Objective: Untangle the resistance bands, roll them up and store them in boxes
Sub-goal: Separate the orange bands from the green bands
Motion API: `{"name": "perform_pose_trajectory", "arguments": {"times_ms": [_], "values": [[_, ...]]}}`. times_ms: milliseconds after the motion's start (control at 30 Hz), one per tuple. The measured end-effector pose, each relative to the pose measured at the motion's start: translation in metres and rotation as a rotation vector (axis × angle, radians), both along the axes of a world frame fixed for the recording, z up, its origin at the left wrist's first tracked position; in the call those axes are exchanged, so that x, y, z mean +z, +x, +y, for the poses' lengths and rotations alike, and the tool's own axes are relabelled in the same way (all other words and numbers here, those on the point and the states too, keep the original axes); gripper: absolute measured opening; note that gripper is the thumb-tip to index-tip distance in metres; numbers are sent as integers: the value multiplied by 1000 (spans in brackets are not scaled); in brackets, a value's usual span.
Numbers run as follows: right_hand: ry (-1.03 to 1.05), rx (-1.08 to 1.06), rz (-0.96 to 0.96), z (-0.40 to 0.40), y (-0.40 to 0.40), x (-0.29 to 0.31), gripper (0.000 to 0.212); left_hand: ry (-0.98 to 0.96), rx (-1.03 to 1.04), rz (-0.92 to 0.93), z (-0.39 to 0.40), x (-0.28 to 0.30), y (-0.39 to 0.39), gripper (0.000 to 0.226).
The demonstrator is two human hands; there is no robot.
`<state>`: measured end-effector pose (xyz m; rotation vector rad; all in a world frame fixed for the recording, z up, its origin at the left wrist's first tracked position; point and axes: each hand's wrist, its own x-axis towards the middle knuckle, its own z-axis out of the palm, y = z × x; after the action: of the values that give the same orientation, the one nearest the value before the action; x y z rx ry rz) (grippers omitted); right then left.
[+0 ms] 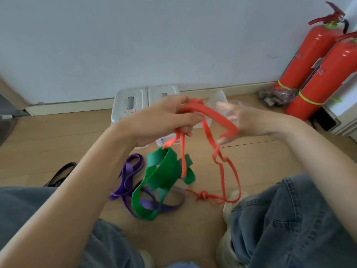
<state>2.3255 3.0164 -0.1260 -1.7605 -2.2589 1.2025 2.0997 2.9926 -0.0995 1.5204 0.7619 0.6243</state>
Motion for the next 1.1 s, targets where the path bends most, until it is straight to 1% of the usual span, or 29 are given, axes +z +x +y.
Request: {"name": "perform_pose_trajectory", "arguments": {"times_ms": [33,67,133,167,233,267,300,333,400,467,533,600,633,667,733,833,900,967,1000,1033,1067,1100], "values": [[-6,75,148,-3,-3,4,104,38,-22,25,-3,4,5,11],[-44,148,260,-7,-5,5,90,68,-45,61,-4,4,9,14],[-172,236,404,-15,-12,4,51,78,-55,108,-4,-4,12,18],[-199,232,455,-17,-15,3,33,48,-24,124,-2,-9,11,21],[-191,97,559,-17,-17,1,13,-7,76,175,6,-28,6,21],[-199,26,648,-16,-17,2,13,-14,98,192,8,-39,5,18],[-212,-18,757,-14,-16,3,18,-19,84,192,8,-53,7,15],[-228,-37,873,-11,-14,3,21,-10,29,214,6,-69,10,12],[-227,-70,1053,-9,-14,4,23,47,-123,369,-4,-103,20,12],[-177,-137,1134,-7,-13,4,23,105,-153,462,-10,-129,21,17],[-134,-203,1188,-4,-10,4,23,75,-102,447,-5,-137,15,20],[-138,-219,1233,-4,-9,4,27,-10,-90,395,1,-135,11,39],[-151,-197,1252,-4,-10,4,28,-40,-86,376,1,-133,12,47],[-163,-170,1266,-5,-12,4,28,-64,-78,355,-1,-131,15,50],[-163,-143,1292,-5,-18,2,28,-73,-70,299,-8,-135,24,41],[-115,-228,1335,-4,-20,0,30,-137,-23,231,-16,-140,31,20],[-75,-301,1369,-2,-15,2,34,-143,-4,212,-12,-135,25,16],[10,-348,1338,0,-5,8,38,-139,70,149,-2,-122,14,16],[62,-352,1258,1,1,11,38,-154,143,102,5,-113,8,16],[89,-322,1117,2,8,14,37,-175,232,57,12,-104,1,15],[62,-266,926,1,15,18,34,-184,324,25,18,-95,-5,15],[-17,-187,694,-1,20,21,28,-168,396,9,22,-86,-10,14]]}}
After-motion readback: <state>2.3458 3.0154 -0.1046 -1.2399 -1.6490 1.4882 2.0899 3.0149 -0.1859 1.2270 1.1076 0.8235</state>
